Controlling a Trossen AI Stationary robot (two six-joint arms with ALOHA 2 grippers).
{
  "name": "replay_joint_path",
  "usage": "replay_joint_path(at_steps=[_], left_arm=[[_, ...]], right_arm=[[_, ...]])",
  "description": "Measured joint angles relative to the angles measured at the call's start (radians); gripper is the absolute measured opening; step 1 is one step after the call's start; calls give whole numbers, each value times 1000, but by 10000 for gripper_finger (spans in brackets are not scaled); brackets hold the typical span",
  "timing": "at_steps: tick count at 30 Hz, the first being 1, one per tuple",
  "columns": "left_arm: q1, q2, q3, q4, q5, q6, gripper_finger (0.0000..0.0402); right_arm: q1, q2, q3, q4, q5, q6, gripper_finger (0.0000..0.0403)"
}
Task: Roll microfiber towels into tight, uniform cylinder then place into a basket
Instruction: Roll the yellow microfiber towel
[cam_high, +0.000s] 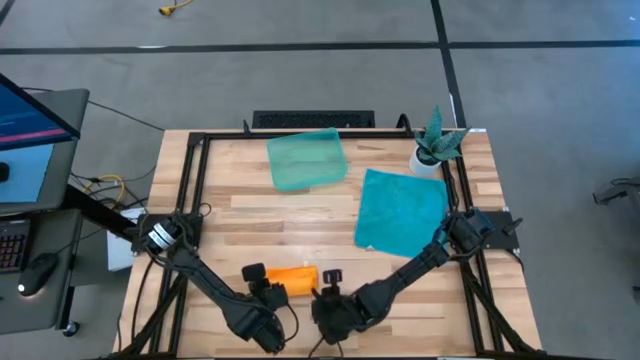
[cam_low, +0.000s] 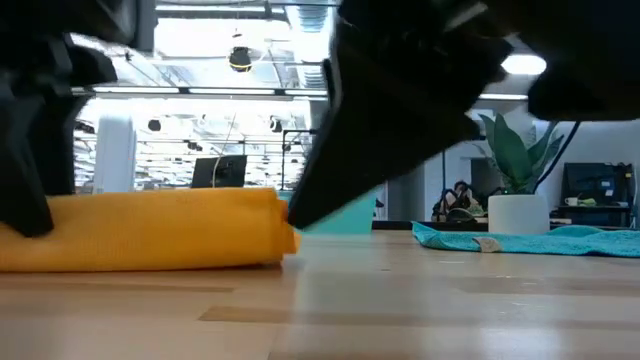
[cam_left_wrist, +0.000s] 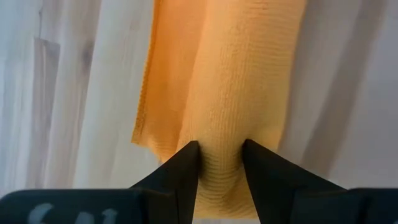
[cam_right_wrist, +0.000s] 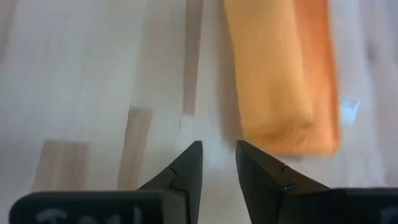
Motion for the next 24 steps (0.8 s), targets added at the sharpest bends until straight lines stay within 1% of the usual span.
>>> replay_joint_path(at_steps=[2, 4, 6, 9, 14, 18, 24], left_arm=[[8, 0, -20, 19, 2, -1, 119], [17, -2, -36, 40, 3, -2, 119], [20, -3, -48, 64, 3, -2, 119], [20, -3, -49, 68, 2, -2, 118], [21, -3, -49, 80, 2, 19, 118], [21, -3, -49, 81, 2, 19, 118], [21, -3, -49, 94, 4, 19, 118]], right_arm=[[8, 0, 0, 65, 55, -55, 120], [4, 0, 1, 121, 87, -108, 120], [-13, 11, 2, 158, 80, -135, 120], [-51, 14, 0, 150, 63, -139, 120], [-102, 13, 0, 155, 27, -85, 120], [-116, 13, 0, 143, -22, -62, 120], [-118, 73, 4, 132, -23, -21, 119]])
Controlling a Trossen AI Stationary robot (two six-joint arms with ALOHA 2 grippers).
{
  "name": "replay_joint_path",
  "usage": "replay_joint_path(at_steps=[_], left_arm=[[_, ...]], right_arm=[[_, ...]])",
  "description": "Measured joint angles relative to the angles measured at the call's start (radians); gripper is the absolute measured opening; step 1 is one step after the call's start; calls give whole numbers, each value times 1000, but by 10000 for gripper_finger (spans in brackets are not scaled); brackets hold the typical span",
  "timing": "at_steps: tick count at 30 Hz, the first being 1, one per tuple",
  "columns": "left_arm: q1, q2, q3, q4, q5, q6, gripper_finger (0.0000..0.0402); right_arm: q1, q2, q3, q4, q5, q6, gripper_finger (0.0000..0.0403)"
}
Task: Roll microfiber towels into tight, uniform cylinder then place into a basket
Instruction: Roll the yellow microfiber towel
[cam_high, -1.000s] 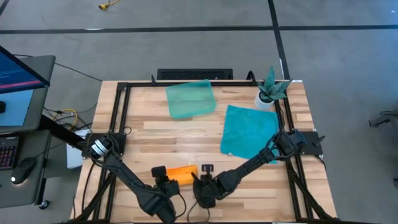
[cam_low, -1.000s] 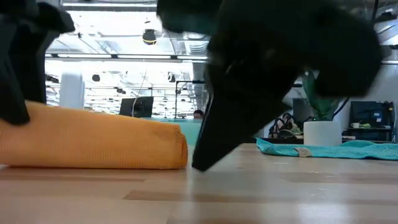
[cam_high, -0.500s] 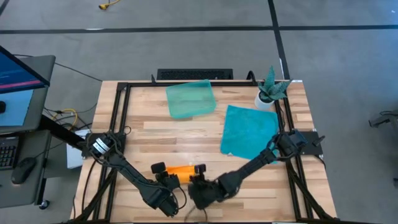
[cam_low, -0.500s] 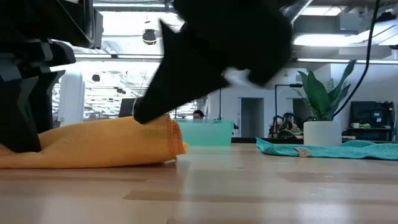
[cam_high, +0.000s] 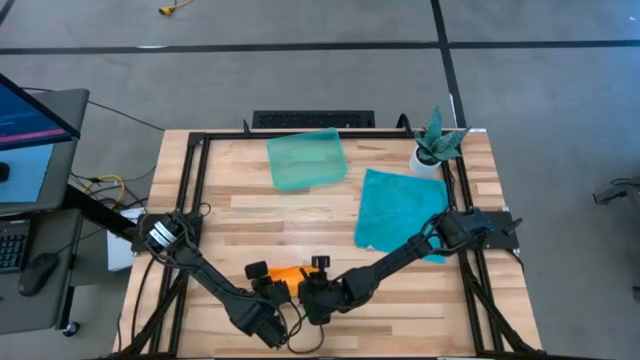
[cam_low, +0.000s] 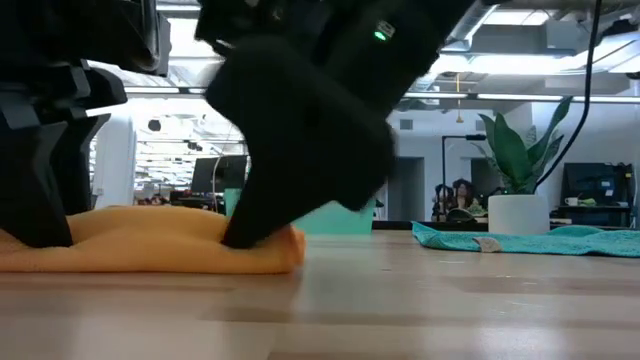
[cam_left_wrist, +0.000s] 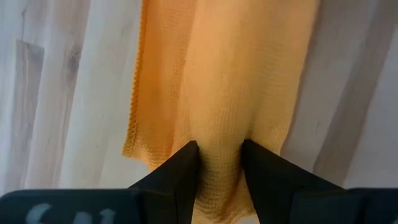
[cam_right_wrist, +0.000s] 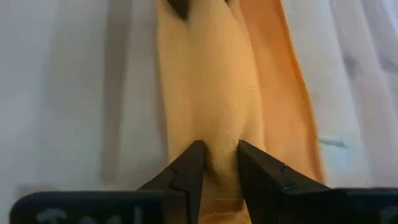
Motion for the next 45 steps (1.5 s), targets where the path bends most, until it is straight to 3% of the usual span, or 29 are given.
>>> replay_joint_path(at_steps=[11, 21, 28, 38, 42, 45], left_arm=[[0, 0, 0, -5, 12, -1, 119], [1, 0, 0, -18, 12, 12, 164], [-16, 5, 65, -154, 2, 10, 171], [-106, 5, 195, -328, -127, -47, 171], [-142, 5, 207, -289, -230, -34, 170], [-159, 4, 184, -171, -308, 46, 166]], right_arm=[[-17, 37, 14, -9, -40, 15, 79], [-17, 39, 15, -14, -46, 14, 77], [-17, 39, 14, -14, -48, 14, 77], [-12, 39, 14, -16, -48, 30, 77], [-12, 39, 14, -16, -49, 30, 77], [-12, 39, 14, -16, -49, 30, 77]])
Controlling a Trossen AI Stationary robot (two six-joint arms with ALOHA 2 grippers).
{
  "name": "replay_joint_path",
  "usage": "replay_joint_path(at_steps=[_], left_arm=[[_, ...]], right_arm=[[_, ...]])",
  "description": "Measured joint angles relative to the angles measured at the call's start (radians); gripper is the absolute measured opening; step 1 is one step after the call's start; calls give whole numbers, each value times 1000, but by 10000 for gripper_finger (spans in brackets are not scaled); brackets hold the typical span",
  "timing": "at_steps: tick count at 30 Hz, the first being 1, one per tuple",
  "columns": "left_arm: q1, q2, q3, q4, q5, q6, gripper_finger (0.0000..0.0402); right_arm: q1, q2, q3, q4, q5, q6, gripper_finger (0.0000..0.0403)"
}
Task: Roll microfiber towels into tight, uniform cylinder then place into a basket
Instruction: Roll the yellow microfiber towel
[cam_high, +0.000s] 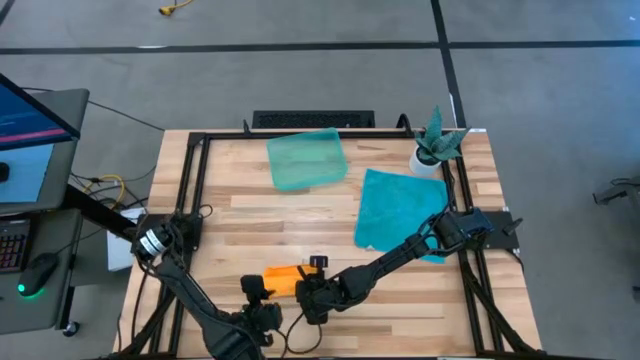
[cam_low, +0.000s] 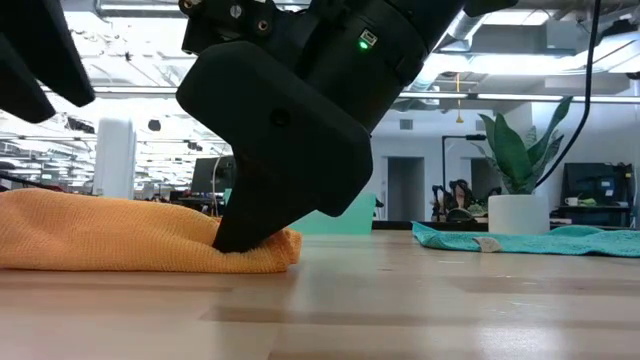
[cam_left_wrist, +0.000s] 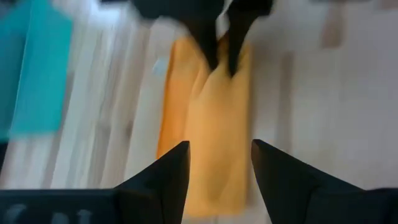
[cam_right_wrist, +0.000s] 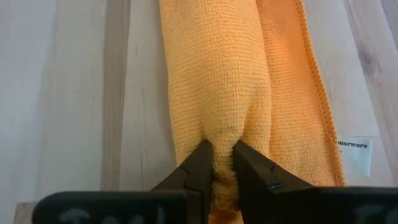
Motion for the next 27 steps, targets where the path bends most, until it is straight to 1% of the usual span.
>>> replay_joint_path(at_steps=[2, 4, 6, 13, 15, 22, 27], left_arm=[[-6, 0, -20, 80, -32, 53, 162], [-6, 0, -43, 139, -35, 100, 158], [-6, 0, -76, 160, -35, 110, 155], [-6, -1, -212, 170, -33, -28, 136], [0, -1, -238, 196, -31, -34, 130], [33, -4, -302, 273, 29, -29, 107], [48, -8, -320, 277, 54, -46, 95]], right_arm=[[0, 0, 0, 0, 0, 0, 77], [0, 0, 0, 0, -1, 0, 77], [0, 0, 0, 0, -2, 0, 77], [2, 0, 0, 0, -3, 0, 77], [2, 0, 0, 0, -3, 1, 77], [2, 0, 0, 0, -3, 8, 77], [2, 0, 0, -1, -6, 23, 77]])
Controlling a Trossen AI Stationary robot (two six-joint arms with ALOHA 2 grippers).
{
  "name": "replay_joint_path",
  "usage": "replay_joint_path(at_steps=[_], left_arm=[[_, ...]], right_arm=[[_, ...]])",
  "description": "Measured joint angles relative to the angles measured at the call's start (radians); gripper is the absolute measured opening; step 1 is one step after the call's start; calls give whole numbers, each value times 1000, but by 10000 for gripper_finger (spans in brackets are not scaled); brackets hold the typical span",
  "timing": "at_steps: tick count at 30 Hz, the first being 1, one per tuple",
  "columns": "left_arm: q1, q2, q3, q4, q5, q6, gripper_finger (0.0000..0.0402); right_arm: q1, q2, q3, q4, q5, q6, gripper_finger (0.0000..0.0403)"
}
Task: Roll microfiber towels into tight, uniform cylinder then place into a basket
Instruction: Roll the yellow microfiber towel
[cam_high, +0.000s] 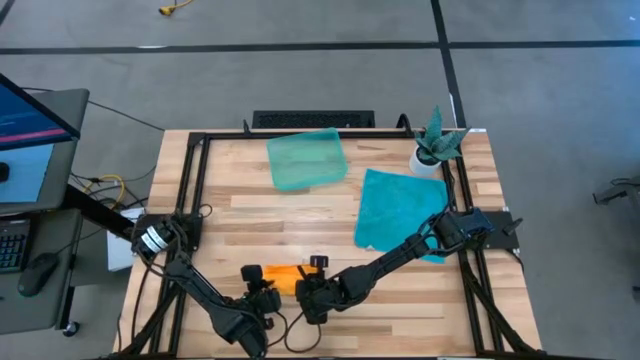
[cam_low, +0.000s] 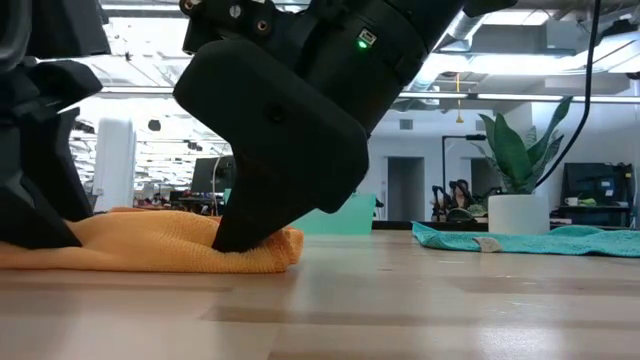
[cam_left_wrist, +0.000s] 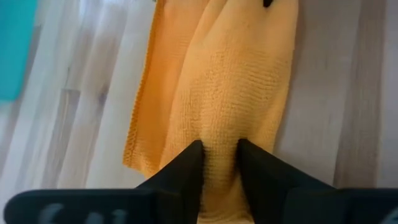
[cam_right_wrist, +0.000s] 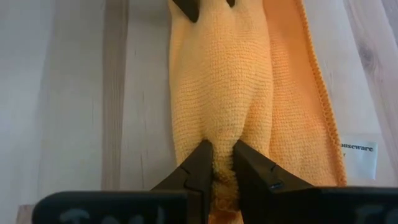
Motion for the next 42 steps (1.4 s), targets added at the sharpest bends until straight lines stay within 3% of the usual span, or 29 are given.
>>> replay_joint_path(at_steps=[8, 16, 21, 29, 35, 42], left_arm=[[2, 0, -1, 37, 44, 26, 80], [2, 2, -2, 43, 52, 10, 73], [1, 3, -2, 48, 53, 4, 72], [1, 4, -3, 51, 55, -1, 72], [6, 4, -3, 53, 60, -1, 72], [8, 4, -3, 55, 59, 25, 72]], right_arm=[[0, -1, 0, -2, -25, 12, 85], [-2, -56, -6, -51, -47, -16, 150], [4, -143, -10, -124, -49, -23, 166], [93, -248, -5, -153, 95, -111, 151], [170, -187, -3, -137, 150, -198, 140], [147, -56, -4, -63, 161, -330, 140]])
